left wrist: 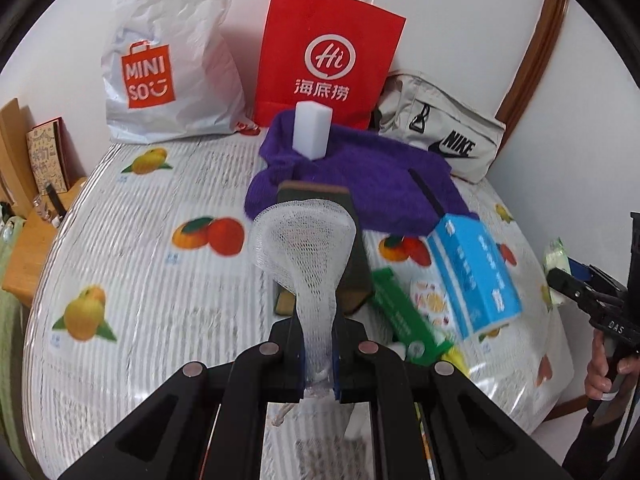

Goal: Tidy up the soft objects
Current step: 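Lift the green tissue pack with the right gripper while the left lifts the mesh bag, then set the tissue pack on the purple towel with the right while the left sets the mesh bag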

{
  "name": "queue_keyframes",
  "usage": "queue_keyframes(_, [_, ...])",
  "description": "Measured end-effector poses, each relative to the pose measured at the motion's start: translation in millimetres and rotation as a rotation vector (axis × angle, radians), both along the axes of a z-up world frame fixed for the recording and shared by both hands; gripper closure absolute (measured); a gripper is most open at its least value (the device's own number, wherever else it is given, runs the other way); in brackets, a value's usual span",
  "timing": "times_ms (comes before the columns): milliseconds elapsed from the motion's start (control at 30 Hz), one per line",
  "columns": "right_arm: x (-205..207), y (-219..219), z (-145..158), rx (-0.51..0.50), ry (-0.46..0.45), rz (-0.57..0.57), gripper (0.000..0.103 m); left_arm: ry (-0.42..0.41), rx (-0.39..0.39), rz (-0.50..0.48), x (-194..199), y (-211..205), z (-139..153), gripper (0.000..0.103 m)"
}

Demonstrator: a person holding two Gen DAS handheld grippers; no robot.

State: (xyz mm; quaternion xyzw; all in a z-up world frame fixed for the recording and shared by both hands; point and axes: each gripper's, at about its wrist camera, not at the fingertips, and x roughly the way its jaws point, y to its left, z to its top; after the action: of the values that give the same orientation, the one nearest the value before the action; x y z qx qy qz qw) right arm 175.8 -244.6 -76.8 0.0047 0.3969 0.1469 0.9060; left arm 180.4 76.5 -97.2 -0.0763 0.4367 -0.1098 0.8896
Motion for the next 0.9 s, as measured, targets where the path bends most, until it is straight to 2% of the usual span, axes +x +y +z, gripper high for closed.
queue_keyframes(167, [36.6,-2.0,9.8,0.003,-0.016,-0.010,0.030,0.008,-0.012,-0.012,31.4,-8.0,7.9,0.094])
queue_keyframes(367, [87.9,-3.6,9.8,0.009,0.013,-0.035,0.030,0.023,0.000,-0.049,79.6,-23.4,13.5,0.094])
queue_keyframes(500, [117.8,-5.6,4.1,-0.008,0.031,-0.057,0.030,0.070,0.009,-0.046,115.8,-31.0,5.8,0.094])
queue_keyframes(733, [160.0,-8.4,-13.0,-0.039,0.059,-0.064,0.030,0.116,-0.028,-0.071,164.7,-37.0,-2.6,0.094])
queue_keyframes(900, [193.6,-10.2,-32.4,-0.044,0.115,-0.065,0.030,0.178,-0.030,-0.044,195.2,-37.2,-22.3,0.094])
